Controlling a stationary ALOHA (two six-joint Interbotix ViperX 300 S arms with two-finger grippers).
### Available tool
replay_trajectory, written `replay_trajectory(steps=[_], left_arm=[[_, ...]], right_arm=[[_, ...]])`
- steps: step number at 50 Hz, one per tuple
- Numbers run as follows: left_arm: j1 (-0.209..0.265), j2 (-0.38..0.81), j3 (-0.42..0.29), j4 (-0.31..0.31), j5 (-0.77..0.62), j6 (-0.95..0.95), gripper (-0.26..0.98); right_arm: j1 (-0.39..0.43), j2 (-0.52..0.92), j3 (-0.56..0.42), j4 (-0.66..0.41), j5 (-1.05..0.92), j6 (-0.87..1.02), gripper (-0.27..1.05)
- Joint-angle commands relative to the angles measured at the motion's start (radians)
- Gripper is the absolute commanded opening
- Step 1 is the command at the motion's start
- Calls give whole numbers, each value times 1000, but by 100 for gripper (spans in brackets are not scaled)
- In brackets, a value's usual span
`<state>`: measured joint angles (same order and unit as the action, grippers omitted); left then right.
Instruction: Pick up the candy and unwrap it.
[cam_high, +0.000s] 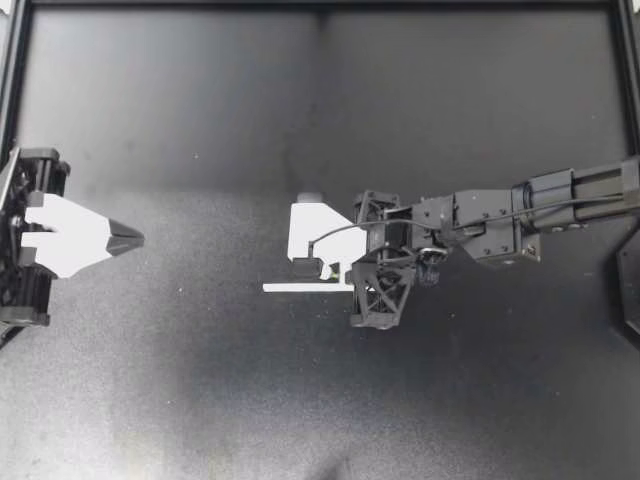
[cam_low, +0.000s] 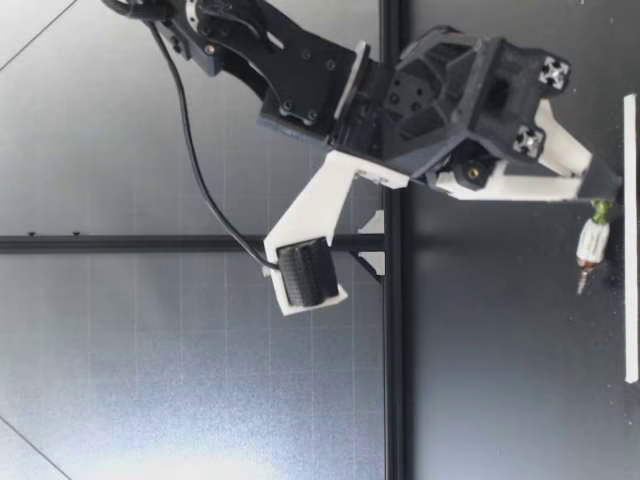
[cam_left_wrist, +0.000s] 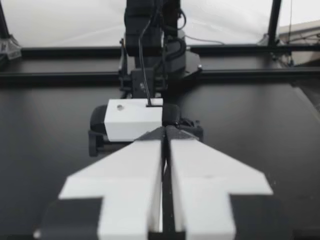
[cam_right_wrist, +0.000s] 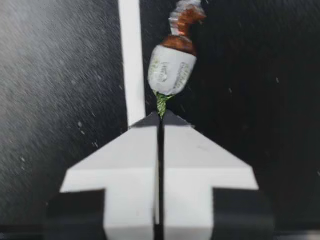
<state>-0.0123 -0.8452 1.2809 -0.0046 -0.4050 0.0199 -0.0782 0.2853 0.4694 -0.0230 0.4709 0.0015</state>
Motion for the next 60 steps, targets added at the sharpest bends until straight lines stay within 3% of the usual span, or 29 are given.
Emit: replay_trajectory(steps=[1,17,36,44,60], left_arm=[[5,25,-15,0,-3,-2,-10],[25,198,-72,-2,-25,54,1],[25,402,-133,-3,-225,156,51],[25,480,-164,-3,-302,213,51],[25,560,-232,2,-319,284,51]], right_arm=[[-8,-74,-15,-2,-5,-5,-22],[-6,-255,8,-18,12,-9,-22],[46,-410,29,29,-23,-72,-22],[60,-437,29,80,-54,-81,-22],[72,-448,32,129,-112,-83,-22]])
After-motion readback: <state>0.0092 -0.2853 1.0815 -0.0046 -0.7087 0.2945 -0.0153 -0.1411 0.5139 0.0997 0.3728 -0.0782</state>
